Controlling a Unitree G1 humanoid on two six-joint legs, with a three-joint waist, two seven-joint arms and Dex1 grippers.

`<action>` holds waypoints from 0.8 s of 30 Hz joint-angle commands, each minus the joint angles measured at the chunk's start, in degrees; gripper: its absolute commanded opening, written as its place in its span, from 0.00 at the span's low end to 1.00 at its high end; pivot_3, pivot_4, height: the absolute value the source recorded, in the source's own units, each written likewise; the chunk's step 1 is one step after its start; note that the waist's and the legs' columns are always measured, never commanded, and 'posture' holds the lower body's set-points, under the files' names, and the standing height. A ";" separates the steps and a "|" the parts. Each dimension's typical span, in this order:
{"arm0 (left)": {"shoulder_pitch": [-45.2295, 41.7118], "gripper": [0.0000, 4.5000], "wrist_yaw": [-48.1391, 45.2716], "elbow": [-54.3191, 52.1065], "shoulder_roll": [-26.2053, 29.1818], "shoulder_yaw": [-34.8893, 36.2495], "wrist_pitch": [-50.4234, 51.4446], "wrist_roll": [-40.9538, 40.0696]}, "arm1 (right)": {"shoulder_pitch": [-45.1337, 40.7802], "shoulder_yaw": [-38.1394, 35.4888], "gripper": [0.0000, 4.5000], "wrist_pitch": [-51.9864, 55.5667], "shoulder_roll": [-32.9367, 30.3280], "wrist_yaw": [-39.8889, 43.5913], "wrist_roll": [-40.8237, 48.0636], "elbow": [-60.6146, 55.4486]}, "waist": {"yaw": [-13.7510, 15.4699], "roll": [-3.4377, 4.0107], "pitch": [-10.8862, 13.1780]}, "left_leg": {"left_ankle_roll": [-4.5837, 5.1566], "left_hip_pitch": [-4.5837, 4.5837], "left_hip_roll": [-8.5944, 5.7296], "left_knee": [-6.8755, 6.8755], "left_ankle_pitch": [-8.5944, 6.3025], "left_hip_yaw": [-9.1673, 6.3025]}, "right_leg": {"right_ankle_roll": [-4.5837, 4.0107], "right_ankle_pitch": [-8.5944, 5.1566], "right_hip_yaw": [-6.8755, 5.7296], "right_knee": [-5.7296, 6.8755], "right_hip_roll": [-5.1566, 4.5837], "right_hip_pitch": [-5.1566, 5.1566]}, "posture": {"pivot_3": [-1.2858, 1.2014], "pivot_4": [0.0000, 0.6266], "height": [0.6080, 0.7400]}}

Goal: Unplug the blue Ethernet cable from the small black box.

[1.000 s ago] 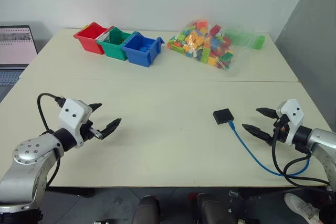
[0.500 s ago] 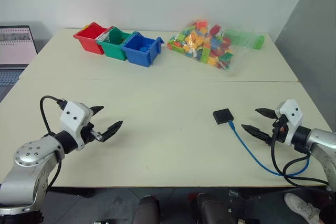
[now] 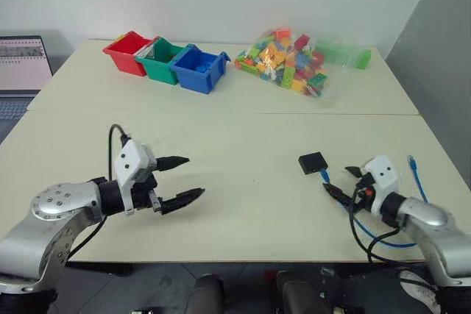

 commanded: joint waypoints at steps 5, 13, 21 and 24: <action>-3.35 1.00 -3.00 -1.59 2.04 -2.58 0.02 -0.70 | -0.73 2.49 0.95 4.08 6.99 -10.09 -3.72 -2.52 | -0.20 -0.01 -0.01 | 0.00 0.01 0.02 0.00 0.00 0.04 | 0.00 0.00 0.03 0.02 0.04 -0.04 | 0.52 0.24 1.00; -3.59 1.00 -3.16 -0.63 1.18 -3.85 -0.77 0.17 | -3.23 4.03 0.55 7.39 7.98 -12.46 -5.47 -2.75 | -0.24 -0.02 -0.02 | 0.00 0.00 0.03 0.00 0.00 0.03 | 0.00 0.00 0.03 0.01 0.05 -0.05 | 0.52 0.24 1.00; -2.90 1.00 -2.71 1.61 -0.45 -4.37 -0.74 -0.64 | -6.70 9.92 0.13 0.32 0.88 -5.65 -10.18 -2.95 | -0.21 -0.02 -0.01 | 0.01 -0.03 0.02 0.00 0.00 0.06 | 0.01 0.00 0.04 0.01 0.05 -0.11 | 0.52 0.24 1.00; -3.74 1.00 -4.04 4.11 -0.27 -3.38 1.38 -3.21 | -9.43 13.32 0.04 -7.61 -3.00 0.04 -12.90 -2.24 | -0.29 -0.01 -0.01 | 0.01 -0.07 0.02 -0.01 0.00 0.09 | 0.01 0.00 0.06 0.02 0.05 -0.18 | 0.52 0.24 1.00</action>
